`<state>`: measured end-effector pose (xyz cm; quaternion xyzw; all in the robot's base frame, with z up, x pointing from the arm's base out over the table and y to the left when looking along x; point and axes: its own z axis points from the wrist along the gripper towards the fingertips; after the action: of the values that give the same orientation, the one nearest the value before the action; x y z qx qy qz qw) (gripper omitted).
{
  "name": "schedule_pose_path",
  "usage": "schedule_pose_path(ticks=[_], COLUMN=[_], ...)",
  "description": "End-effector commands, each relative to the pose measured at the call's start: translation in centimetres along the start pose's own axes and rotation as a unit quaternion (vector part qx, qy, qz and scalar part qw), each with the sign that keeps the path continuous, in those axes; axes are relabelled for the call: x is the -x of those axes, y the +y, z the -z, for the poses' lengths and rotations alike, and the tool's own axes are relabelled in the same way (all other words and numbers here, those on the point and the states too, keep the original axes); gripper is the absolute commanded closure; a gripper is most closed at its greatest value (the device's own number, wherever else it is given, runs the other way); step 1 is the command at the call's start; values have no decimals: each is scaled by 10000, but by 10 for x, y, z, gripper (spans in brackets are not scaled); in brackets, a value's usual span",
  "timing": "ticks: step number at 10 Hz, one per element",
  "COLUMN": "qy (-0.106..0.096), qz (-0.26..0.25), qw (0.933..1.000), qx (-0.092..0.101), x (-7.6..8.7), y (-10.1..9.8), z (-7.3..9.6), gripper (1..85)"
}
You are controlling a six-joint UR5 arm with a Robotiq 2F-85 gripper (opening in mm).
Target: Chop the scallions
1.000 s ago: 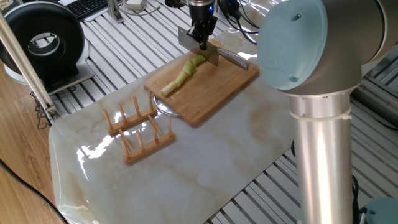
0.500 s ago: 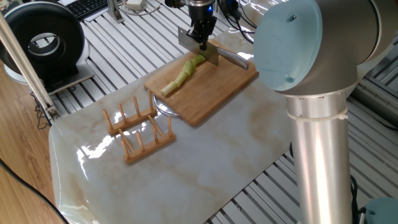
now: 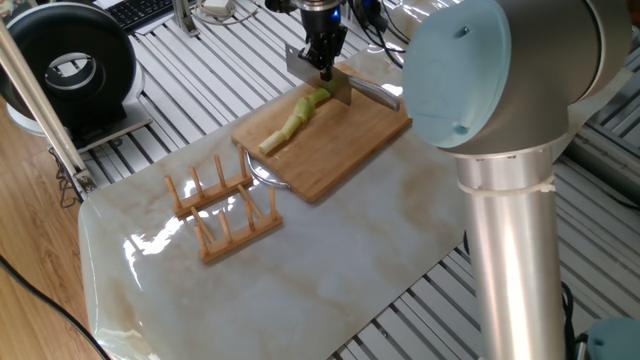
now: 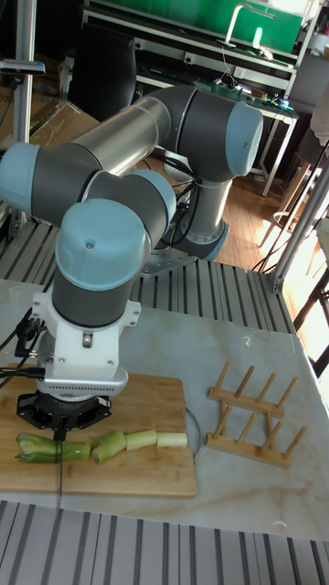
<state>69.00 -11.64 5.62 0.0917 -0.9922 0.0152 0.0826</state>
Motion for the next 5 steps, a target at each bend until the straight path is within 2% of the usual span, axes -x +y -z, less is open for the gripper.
schedule_pose_path(ticks=[1, 3, 4, 5], qy=[64, 73, 11, -52], qz=[25, -93, -122, -104], qw=[10000, 9999, 9999, 9999], qx=[24, 56, 52, 103], x=[-4, -5, -2, 1], y=[0, 10, 13, 13], z=[-1, 19, 23, 18], gripper=[843, 843, 843, 843])
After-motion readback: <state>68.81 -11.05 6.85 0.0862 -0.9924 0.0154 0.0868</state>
